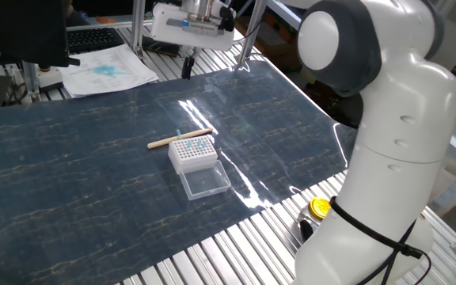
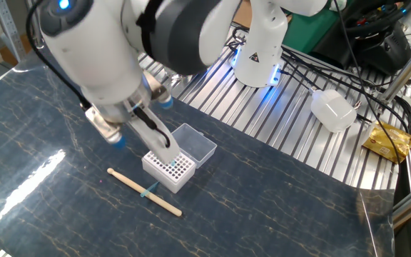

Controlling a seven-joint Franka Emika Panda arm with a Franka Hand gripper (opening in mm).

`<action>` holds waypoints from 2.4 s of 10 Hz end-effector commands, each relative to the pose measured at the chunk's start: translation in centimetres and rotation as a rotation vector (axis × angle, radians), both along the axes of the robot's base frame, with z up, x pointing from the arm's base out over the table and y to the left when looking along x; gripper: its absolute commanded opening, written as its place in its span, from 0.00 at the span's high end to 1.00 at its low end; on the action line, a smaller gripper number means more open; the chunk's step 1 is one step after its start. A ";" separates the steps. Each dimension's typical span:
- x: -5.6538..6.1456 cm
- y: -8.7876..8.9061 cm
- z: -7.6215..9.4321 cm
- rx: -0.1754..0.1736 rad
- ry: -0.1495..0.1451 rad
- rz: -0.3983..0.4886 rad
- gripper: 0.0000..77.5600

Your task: Insert a medium pipette tip into the holder for medium pipette tips

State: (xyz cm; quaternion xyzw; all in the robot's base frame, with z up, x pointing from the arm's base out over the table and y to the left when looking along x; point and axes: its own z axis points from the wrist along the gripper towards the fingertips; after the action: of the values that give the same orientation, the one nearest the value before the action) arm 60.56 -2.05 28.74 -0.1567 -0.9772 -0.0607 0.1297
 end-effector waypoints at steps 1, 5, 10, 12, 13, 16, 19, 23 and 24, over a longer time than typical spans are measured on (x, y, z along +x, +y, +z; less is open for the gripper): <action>0.9 0.2 -2.1 -0.012 -0.013 0.030 1.00; 1.8 -0.5 -5.5 -0.001 -0.023 0.061 1.00; 2.2 -0.6 -8.6 -0.005 -0.020 0.068 1.00; 2.3 -0.7 -10.2 -0.003 -0.021 0.074 1.00; 2.3 -0.9 -10.7 -0.001 -0.023 0.078 1.00; 2.3 -1.3 -11.9 0.002 -0.022 0.091 1.00; 2.3 -1.5 -13.2 0.006 -0.023 0.085 1.00; 2.4 -1.5 -13.2 0.007 -0.023 0.075 1.00; 2.4 -1.5 -13.2 0.007 -0.027 0.077 1.00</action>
State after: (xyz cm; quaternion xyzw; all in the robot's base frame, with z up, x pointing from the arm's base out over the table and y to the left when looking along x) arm 62.86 -3.51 15.37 -0.1184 -0.9834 -0.0608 0.1232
